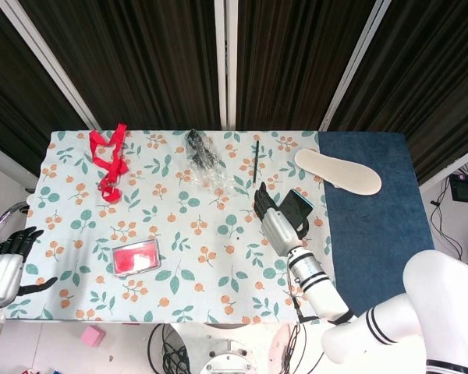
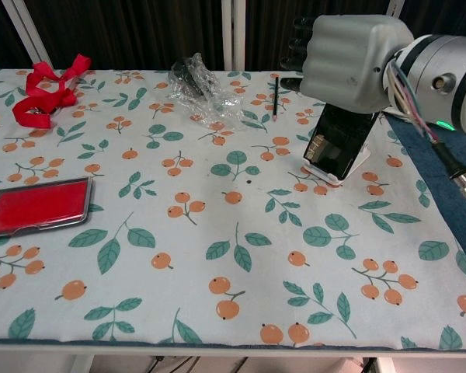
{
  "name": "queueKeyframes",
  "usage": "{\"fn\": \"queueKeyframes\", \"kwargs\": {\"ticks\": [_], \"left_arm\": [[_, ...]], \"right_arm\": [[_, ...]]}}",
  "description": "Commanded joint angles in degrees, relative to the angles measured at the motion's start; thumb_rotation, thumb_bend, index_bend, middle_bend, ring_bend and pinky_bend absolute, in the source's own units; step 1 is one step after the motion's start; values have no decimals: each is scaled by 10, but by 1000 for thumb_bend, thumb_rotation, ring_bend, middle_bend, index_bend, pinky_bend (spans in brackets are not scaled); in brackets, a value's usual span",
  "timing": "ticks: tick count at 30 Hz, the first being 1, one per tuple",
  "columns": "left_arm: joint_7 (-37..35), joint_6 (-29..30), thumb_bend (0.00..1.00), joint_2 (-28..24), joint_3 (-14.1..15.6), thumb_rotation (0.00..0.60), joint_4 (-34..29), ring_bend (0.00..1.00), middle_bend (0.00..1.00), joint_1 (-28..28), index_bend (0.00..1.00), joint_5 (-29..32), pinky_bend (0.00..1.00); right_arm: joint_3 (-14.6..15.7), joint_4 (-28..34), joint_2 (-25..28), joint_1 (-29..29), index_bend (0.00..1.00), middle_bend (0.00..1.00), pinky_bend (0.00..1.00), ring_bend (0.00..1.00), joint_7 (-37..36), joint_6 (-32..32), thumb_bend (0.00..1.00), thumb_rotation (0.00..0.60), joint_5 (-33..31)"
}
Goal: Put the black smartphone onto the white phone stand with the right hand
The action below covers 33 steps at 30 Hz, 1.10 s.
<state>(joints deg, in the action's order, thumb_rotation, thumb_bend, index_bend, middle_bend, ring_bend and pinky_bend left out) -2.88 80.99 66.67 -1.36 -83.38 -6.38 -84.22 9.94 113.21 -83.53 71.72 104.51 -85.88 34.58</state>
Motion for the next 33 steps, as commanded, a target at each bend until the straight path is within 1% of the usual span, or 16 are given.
{"fn": "queueKeyframes", "kwargs": {"ticks": [1, 2, 4, 5, 7, 9, 10, 12, 14, 18, 21, 23, 24, 27, 29, 33], "left_arm": [[-1, 1, 0, -2, 0, 486, -1, 105, 110, 1, 132, 1, 248], [0, 2, 0, -3, 0, 488, -1, 105, 110, 1, 132, 1, 248], [2, 2, 0, -5, 0, 487, -3, 105, 110, 2, 132, 1, 248], [3, 2, 0, -6, -1, 487, -5, 105, 110, 1, 132, 2, 248], [6, 1, 0, -7, -2, 486, -7, 105, 110, 0, 132, 2, 248], [12, -1, 0, -6, -3, 487, -11, 105, 110, -2, 132, 2, 248], [15, -2, 0, -5, -4, 488, -13, 105, 110, -4, 132, 2, 248], [22, -4, 0, -1, -5, 487, -17, 105, 110, -6, 132, 1, 248], [31, -5, 0, 2, -6, 484, -21, 105, 110, -9, 132, 0, 248], [47, 1, 0, 9, -9, 482, -29, 105, 110, -12, 132, -3, 247], [54, 1, 0, 10, -10, 475, -34, 105, 110, -15, 132, -6, 247], [62, 2, 0, 9, -12, 475, -37, 105, 110, -16, 132, -6, 247], [66, 4, 0, 9, -13, 475, -39, 105, 109, -16, 132, -5, 247], [66, 13, 0, 8, -16, 478, -43, 105, 109, -15, 132, -6, 247], [68, 19, 0, 9, -18, 476, -42, 105, 107, -14, 132, -7, 247], [72, 20, 0, 7, -18, 474, -43, 105, 107, -14, 132, -6, 247]], "right_arm": [[25, 69, 73, -53, 0, 0, 0, 0, -98, -62, 52, 600, 109], [36, 78, 92, -70, 0, 0, 0, 0, -126, -77, 52, 600, 135], [67, 85, 139, -116, 0, 0, 0, 0, -218, -96, 51, 600, 202], [88, 76, 168, -143, 0, 0, 0, 0, -291, -97, 49, 600, 244], [119, 42, 209, -187, 0, 0, 0, 0, -409, -97, 42, 600, 302], [144, -11, 239, -241, 0, 0, 0, 0, -537, -100, 36, 600, 338], [150, -34, 247, -263, 0, 0, 0, 0, -589, -98, 33, 600, 344], [154, -87, 254, -315, 0, 0, 0, 0, -706, -89, 30, 600, 342], [151, -130, 252, -356, 0, 0, 0, 0, -794, -78, 29, 600, 334], [122, -222, 225, -444, 0, 0, 0, 0, -985, -63, 32, 600, 327], [97, -299, 192, -496, 0, 0, 0, 0, -1098, -61, 48, 600, 338], [79, -340, 167, -522, 0, 0, 0, 0, -1128, -64, 59, 600, 336], [65, -361, 150, -538, 0, 0, 0, 0, -1136, -65, 69, 600, 330], [40, -402, 119, -563, 0, 0, 0, 0, -1151, -65, 88, 600, 334], [24, -423, 105, -574, 0, 0, 0, 0, -1159, -65, 95, 600, 343], [3, -436, 101, -585, 0, 0, 0, 0, -1161, -57, 102, 600, 359]]}}
